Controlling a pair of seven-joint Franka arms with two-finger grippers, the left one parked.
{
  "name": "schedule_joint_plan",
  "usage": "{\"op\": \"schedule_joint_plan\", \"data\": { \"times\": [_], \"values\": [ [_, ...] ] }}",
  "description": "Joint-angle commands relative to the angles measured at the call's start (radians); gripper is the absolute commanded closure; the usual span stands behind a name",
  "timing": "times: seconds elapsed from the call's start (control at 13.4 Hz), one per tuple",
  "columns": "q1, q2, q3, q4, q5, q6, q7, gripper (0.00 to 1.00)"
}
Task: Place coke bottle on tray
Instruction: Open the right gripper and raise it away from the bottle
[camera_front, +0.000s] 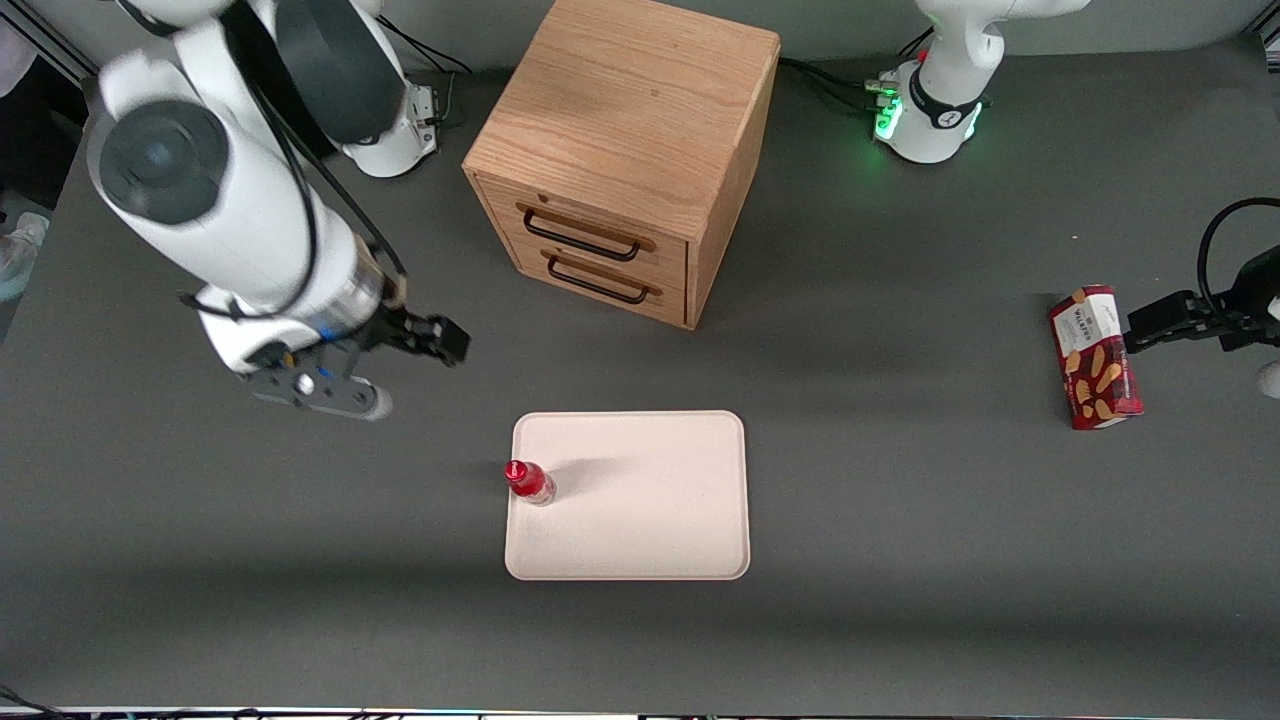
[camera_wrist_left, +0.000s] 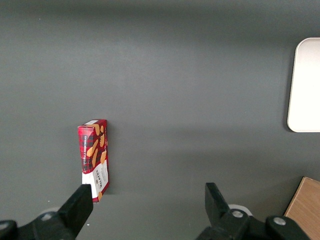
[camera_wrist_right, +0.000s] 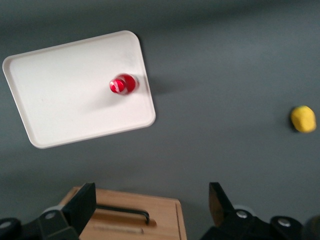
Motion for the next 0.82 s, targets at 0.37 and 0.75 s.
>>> {"op": "schedule_joint_plan", "data": {
  "times": [0.37, 0.75],
  "values": [
    [-0.217, -0.298, -0.004, -0.282, 0.001, -0.072, -0.392, 0.00],
    [-0.263, -0.424, -0.145, -0.531, 0.048, 0.137, -0.664, 0.00]
  ]
}}
